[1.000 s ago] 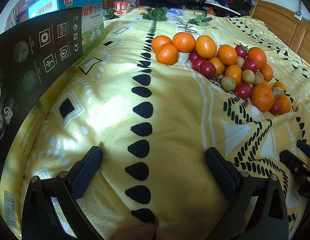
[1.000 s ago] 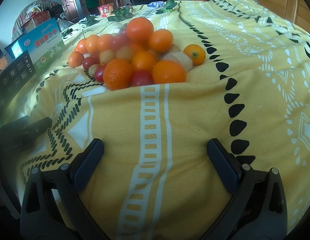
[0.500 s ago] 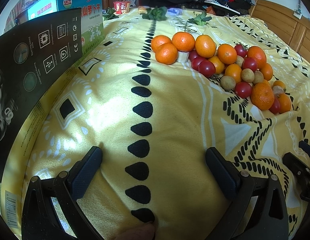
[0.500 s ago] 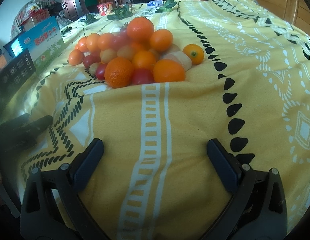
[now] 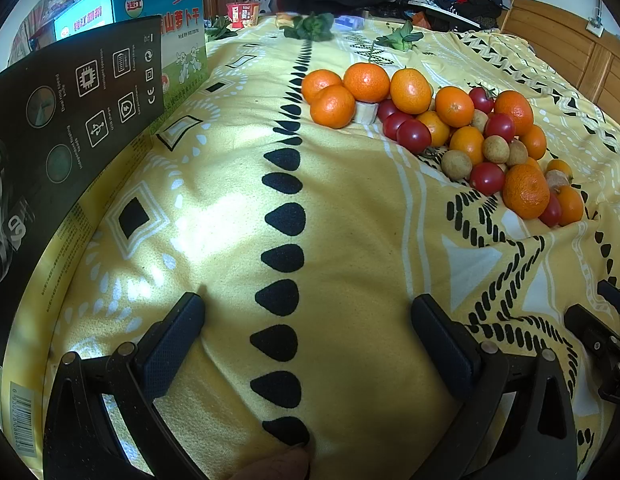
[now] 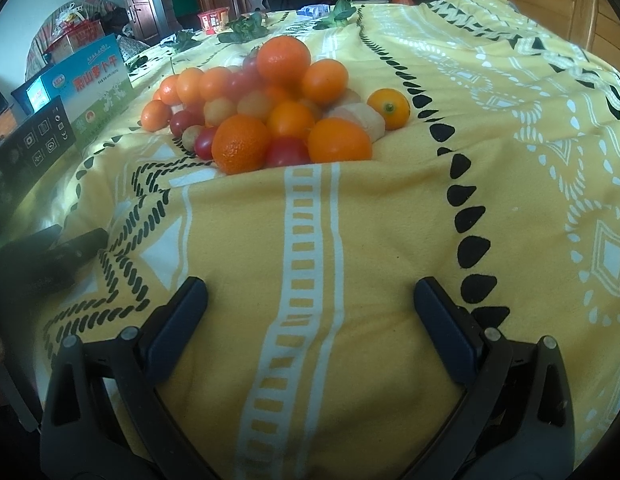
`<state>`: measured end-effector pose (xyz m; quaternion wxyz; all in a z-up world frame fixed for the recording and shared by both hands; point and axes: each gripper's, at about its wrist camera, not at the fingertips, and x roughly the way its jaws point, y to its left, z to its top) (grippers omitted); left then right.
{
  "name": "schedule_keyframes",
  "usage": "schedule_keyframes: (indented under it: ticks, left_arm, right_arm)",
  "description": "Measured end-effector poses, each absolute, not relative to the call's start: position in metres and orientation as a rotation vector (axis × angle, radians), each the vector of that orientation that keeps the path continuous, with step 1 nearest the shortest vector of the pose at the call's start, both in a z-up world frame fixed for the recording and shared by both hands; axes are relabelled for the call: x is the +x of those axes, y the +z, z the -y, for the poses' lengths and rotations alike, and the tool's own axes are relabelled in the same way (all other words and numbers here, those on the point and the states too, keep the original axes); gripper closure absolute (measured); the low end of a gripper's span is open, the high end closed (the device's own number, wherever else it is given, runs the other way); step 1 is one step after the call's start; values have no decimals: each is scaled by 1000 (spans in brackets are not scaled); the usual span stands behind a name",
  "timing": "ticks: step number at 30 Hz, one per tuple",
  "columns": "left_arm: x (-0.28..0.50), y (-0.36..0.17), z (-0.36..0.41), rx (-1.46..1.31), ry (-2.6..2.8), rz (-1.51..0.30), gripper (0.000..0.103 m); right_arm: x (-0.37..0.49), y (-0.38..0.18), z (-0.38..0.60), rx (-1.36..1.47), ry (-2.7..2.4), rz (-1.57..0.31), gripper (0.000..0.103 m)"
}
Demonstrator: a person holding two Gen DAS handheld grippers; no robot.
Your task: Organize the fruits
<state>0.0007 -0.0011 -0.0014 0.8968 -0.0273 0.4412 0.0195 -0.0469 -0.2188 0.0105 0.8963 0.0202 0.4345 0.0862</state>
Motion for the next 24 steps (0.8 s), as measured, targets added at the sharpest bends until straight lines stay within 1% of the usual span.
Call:
schedule_keyframes:
  ticks: [13,15,17,18,19,22,23,24]
  left_arm:
    - [0,0,0,-61,37,-914,0]
    - [-1,0,0,-63,32,-911,0]
    - [-1,0,-1,-70,29,-912,0]
    - [-1,0,-1,-66,30,-911,0]
    - [-1,0,-1,-67,29,-910,0]
    - [-2,0,-1,-72,27,-909,0]
    - [-2,0,-2,-73,26,-908,0]
    - [-2,0,-2,-75,25,-908,0]
  right_arm:
    - [-48,12,220,36,173,-909,0]
    - [-47,15,222,31,184,-939,0]
    - [-41,23,224,48,202,-1008,0]
    - [-35,37,230,123,244,-1027,2]
    - [-30,50,236,197,292,-1005,9]
    - [2,94,247,281,332,-914,12]
    - [20,103,249,306,351,-905,17]
    - [36,108,251,329,367,-912,20]
